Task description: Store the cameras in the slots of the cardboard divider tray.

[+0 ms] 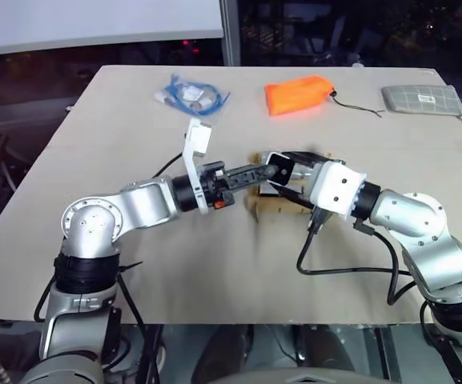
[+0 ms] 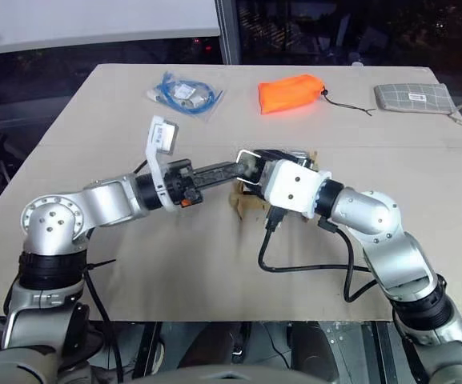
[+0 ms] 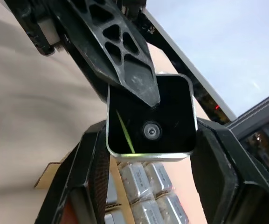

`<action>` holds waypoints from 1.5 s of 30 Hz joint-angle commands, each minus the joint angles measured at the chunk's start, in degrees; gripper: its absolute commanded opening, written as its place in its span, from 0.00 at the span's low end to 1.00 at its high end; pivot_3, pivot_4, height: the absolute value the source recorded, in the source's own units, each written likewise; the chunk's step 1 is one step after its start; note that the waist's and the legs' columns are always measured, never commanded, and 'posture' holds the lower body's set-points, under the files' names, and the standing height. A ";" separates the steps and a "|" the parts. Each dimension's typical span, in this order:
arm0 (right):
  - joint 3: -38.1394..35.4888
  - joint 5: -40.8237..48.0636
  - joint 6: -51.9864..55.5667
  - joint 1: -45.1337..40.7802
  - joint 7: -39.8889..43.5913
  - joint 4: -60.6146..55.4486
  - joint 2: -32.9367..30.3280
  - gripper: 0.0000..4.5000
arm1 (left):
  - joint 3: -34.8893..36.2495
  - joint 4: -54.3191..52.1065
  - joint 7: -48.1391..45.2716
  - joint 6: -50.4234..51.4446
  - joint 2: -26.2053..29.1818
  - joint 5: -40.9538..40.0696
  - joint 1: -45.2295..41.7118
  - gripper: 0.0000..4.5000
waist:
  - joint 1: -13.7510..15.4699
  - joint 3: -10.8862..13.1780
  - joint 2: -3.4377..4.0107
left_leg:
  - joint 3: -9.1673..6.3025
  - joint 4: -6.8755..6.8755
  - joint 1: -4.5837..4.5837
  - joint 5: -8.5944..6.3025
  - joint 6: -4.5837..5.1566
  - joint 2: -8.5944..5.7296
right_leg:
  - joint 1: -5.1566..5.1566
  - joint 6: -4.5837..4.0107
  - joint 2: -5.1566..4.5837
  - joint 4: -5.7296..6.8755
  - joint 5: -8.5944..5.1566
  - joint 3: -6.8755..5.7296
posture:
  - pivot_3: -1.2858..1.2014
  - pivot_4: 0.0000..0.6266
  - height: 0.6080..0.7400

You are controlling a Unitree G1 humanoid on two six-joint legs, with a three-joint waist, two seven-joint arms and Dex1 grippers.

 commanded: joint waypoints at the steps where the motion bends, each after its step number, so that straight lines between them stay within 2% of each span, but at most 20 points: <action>1: 0.28 0.33 -0.70 -1.92 0.22 -3.35 0.47 0.42 | 0.14 0.30 -0.33 -0.01 -0.75 0.60 -1.19 0.15 | -0.03 0.00 0.00 | 0.01 0.00 0.00 0.00 0.00 0.00 | 0.00 0.00 0.00 0.00 0.00 0.00 | 0.52 0.24 1.00; 8: -0.77 3.39 1.56 -1.93 1.61 -3.04 0.26 0.42 | 0.95 0.45 -1.95 0.12 -0.42 2.19 -1.73 0.15 | -0.01 0.00 0.00 | 0.00 -0.01 0.00 0.00 0.00 0.00 | 0.00 0.00 0.00 0.00 0.00 0.00 | 0.52 0.24 1.00; 10: -1.32 4.14 1.96 -1.98 1.72 -2.93 0.19 0.68 | 1.13 0.53 -2.12 0.16 -0.41 2.30 -2.01 0.15 | -0.01 0.00 0.00 | -0.01 -0.01 0.00 0.00 0.00 0.00 | 0.00 0.00 0.00 0.00 0.00 0.00 | 0.52 0.24 1.00; 14: -1.68 3.41 2.38 -1.80 0.24 -3.14 0.15 1.00 | 1.01 1.82 -3.60 0.23 -0.78 4.23 -3.07 0.15 | -0.01 0.00 0.00 | -0.01 -0.02 0.00 0.00 0.00 0.00 | 0.00 0.00 0.00 -0.01 0.00 -0.01 | 0.52 0.24 1.00; 19: -4.75 3.79 6.31 1.14 -1.82 -4.72 -1.04 1.00 | -0.05 3.04 -10.05 -0.52 0.13 11.36 -5.81 0.15 | 0.02 0.00 0.00 | -0.01 -0.02 -0.01 0.00 0.00 -0.01 | 0.00 0.00 0.00 -0.02 0.00 -0.02 | 0.52 0.24 1.00; 22: -8.68 6.54 10.59 3.72 -2.51 -6.91 -1.44 1.00 | -3.33 3.19 -17.73 -2.50 1.81 20.30 -7.79 0.15 | 0.31 0.00 -0.01 | -0.03 -0.03 -0.05 0.00 0.00 -0.03 | 0.00 0.00 -0.01 -0.06 0.00 -0.05 | 0.52 0.24 1.00; 26: -18.43 11.46 14.73 12.37 -2.09 -11.70 -2.96 1.00 | -14.10 5.89 -32.14 -10.83 2.92 37.11 -12.76 0.15 | 0.42 0.00 -0.02 | -0.01 -0.10 -0.04 0.00 0.01 -0.06 | 0.00 0.00 -0.05 -0.09 0.00 -0.04 | 0.52 0.24 1.00; 30: -30.65 20.55 17.23 24.09 -1.37 -17.84 -0.78 1.00 | -24.36 15.22 -44.62 -23.94 -0.21 53.29 -19.37 0.15 | 1.88 0.00 -0.05 | -0.18 -0.19 -0.11 0.00 0.01 -0.13 | 0.03 -0.01 -0.11 -0.24 -0.01 -0.23 | 0.52 0.24 1.00; 35: -38.55 24.45 15.85 35.10 -2.09 -21.75 0.02 1.00 | -28.73 28.86 -53.52 -34.61 -6.48 65.33 -26.36 0.15 | 1.34 0.00 -0.06 | -0.03 -0.26 -0.06 -0.04 0.10 -0.17 | 0.01 0.01 -0.15 -0.23 -0.01 -0.03 | 0.52 0.24 1.00; 38: -40.32 24.99 14.73 38.62 -3.82 -22.45 0.89 1.00 | -29.33 34.96 -57.03 -37.42 -10.09 69.57 -29.49 0.15 | 0.72 0.02 -0.08 | -0.06 -0.26 -0.07 -0.12 0.24 -0.11 | 0.01 0.03 -0.08 -0.22 -0.02 -0.08 | 0.52 0.24 1.00; 45: -38.00 24.82 14.64 39.94 -7.77 -23.47 0.73 1.00 | -29.61 48.28 -59.04 -44.31 -19.02 78.75 -35.29 0.15 | 0.30 0.03 -0.11 | -0.09 -0.18 -0.08 -0.11 0.25 -0.15 | 0.03 0.06 -0.10 -0.18 -0.03 -0.12 | 0.52 0.24 1.00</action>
